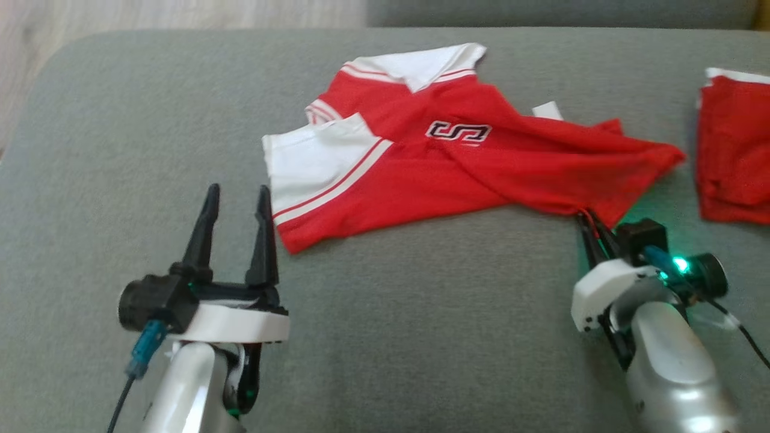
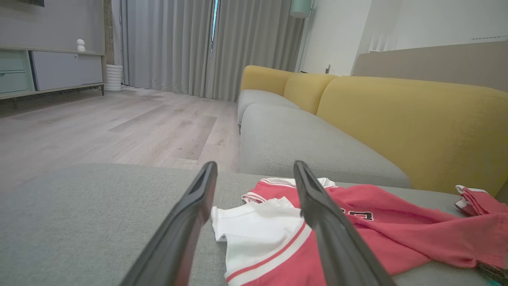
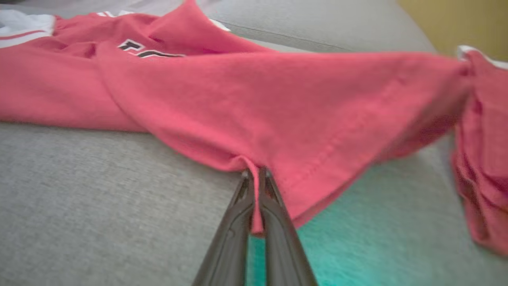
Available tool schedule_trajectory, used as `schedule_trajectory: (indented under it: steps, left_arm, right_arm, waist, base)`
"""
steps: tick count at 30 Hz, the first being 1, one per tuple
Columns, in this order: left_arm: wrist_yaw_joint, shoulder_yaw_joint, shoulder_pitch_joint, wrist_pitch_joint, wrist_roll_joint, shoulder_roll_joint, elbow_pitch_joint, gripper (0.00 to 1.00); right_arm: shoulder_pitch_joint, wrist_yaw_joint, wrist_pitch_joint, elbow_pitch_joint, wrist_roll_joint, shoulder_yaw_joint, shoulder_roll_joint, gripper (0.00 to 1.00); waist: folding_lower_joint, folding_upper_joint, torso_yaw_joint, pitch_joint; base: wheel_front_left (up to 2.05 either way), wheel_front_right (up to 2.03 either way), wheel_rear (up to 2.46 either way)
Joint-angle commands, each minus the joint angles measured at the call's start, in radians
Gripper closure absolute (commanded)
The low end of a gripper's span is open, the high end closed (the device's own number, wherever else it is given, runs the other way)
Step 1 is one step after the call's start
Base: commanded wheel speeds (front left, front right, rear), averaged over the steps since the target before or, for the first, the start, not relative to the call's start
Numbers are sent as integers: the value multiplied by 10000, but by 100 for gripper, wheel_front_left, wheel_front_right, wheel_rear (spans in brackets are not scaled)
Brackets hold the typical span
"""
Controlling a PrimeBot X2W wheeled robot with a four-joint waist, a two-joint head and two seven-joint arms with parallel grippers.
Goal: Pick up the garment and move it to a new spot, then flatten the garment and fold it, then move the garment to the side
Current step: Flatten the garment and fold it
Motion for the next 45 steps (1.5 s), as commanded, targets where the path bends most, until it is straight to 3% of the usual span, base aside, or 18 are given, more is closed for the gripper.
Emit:
schedule_trajectory:
  steps: [1, 9, 16, 18, 25, 34, 45]
  left_arm:
    - [51, 373, -170, -51, 71, 75, -275, 0]
    - [63, 663, 80, -51, 46, 75, -356, 0]
    - [132, 634, 172, -51, -21, 75, -382, 0]
    - [129, 594, 191, -51, -30, 75, -372, 0]
    - [115, 616, 275, -51, 28, 75, -349, 0]
    - [66, 695, 371, -51, 139, 75, -386, 0]
    - [38, 448, 397, -51, 176, 75, -417, 0]
  right_arm:
    - [158, 65, -143, -269, 94, 104, 92, 100]
    - [1576, 65, 58, -1436, 498, -350, -312, 100]
    - [2656, 65, 1013, -2607, 864, -436, -919, 100]
    - [2856, 65, 1304, -2832, 944, -524, -979, 0]
    - [3026, 65, 755, -4330, 1485, -516, -502, 0]
    - [2884, 65, -414, -6273, 2705, 611, 9, 0]
    - [2690, 65, -625, -6035, 3338, 1572, 147, 0]
  waist:
    - [-1, 0, -274, -217]
    - [-1, 0, -1226, -868]
    - [-1, 0, -1494, -1143]
    - [-1, 0, -1469, -1187]
    - [-1, 0, -1249, -1280]
    - [-1, 0, -1077, -1302]
    - [-1, 0, -604, -1154]
  base:
    - [0, 0, 0]
    - [0, 0, 0]
    - [0, 0, 0]
    - [0, 0, 0]
    - [0, 0, 0]
    - [0, 0, 0]
    - [0, 0, 0]
